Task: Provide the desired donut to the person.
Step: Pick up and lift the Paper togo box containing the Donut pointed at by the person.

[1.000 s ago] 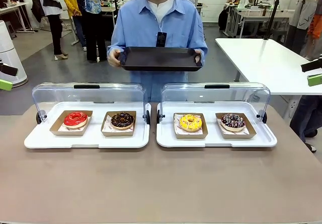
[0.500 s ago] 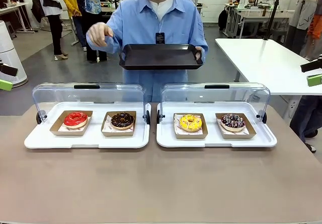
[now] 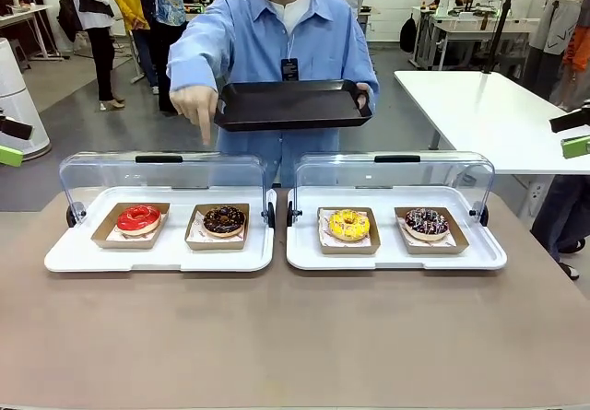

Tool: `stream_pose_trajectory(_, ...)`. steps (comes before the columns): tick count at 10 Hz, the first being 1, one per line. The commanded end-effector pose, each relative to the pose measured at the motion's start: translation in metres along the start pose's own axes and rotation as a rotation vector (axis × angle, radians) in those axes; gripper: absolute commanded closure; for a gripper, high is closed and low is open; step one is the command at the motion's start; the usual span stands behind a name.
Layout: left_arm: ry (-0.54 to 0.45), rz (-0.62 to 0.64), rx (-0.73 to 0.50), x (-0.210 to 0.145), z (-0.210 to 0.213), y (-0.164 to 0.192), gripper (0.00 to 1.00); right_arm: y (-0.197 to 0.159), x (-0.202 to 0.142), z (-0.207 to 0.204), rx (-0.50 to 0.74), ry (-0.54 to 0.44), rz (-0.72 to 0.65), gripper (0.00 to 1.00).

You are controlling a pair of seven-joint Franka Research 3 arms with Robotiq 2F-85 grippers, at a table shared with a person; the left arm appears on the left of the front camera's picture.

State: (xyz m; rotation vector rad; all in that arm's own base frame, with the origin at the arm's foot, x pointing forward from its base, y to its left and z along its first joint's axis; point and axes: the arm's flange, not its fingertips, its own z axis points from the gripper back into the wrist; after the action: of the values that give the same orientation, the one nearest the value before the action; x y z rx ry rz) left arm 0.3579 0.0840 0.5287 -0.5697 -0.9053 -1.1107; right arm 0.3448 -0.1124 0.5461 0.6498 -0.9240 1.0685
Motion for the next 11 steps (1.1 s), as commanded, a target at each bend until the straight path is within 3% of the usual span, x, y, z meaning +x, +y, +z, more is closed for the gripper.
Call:
stream_pose_trajectory(1,-0.015,-0.004,-0.004,0.000,0.001,0.002,0.00,-0.001,0.001,0.000,0.004,-0.010,0.008,0.00)
stream_pose_trajectory(10,0.000,0.001,0.000,0.000,0.000,0.000,0.00,-0.001,0.001,0.000,0.004,-0.010,0.008,0.00)
stream_pose_trajectory(11,0.229,-0.105,-0.068,0.022,-0.014,0.012,0.00,-0.001,0.001,0.000,0.004,-0.010,0.008,0.00)
